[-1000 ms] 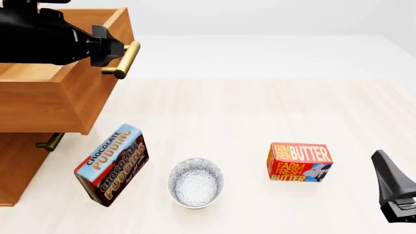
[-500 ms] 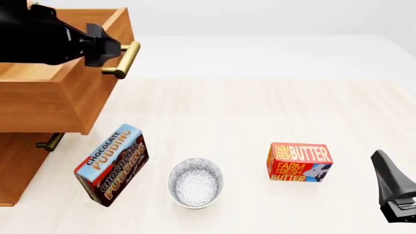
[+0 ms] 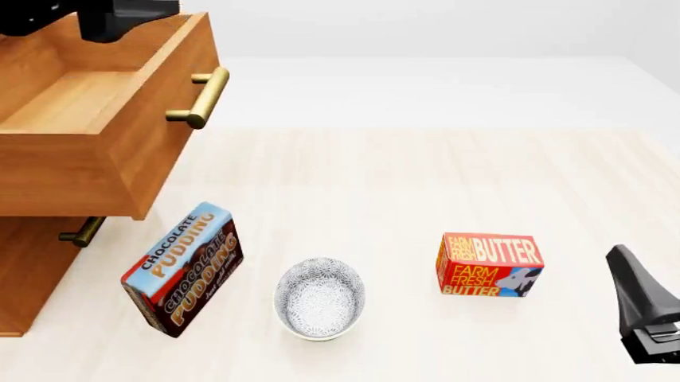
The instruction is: Put the bowl in the top drawer of the cabinet.
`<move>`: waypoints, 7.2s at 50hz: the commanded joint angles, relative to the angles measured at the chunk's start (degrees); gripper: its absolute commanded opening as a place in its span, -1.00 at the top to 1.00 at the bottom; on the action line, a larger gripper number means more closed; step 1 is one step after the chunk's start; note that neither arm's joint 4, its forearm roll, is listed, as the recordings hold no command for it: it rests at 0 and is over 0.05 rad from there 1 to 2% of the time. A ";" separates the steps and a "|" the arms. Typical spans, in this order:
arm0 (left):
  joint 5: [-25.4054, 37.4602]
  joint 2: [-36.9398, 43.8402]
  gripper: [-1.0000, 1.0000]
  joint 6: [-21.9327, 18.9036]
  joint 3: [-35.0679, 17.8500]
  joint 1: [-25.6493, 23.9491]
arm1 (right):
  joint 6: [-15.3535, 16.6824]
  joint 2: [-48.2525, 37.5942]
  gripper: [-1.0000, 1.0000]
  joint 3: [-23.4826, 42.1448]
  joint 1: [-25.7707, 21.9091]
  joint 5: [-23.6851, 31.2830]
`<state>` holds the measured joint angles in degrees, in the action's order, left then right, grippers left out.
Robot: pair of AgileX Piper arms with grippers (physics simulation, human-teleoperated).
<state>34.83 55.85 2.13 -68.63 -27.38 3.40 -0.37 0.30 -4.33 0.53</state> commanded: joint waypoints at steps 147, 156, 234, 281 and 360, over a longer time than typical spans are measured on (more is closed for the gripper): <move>-25.57 14.45 -1.00 14.05 27.96 -11.78 | -0.43 0.19 -1.00 0.03 -0.08 0.11; -26.82 15.43 -1.00 14.82 29.13 -11.76 | -0.45 0.17 -1.00 0.01 -0.08 0.11; -44.91 30.50 -1.00 26.42 39.62 -13.61 | -0.47 0.18 -1.00 0.00 -0.10 0.11; -54.41 39.07 -1.00 31.28 42.59 -14.03 | -0.45 0.17 -1.00 0.00 -0.06 0.13; -34.07 10.40 1.00 10.62 38.59 -16.68 | -0.42 0.06 -1.00 -0.03 -0.20 0.06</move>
<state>-1.27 69.69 15.17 -29.42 -43.11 2.97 -0.31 0.24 -4.50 0.61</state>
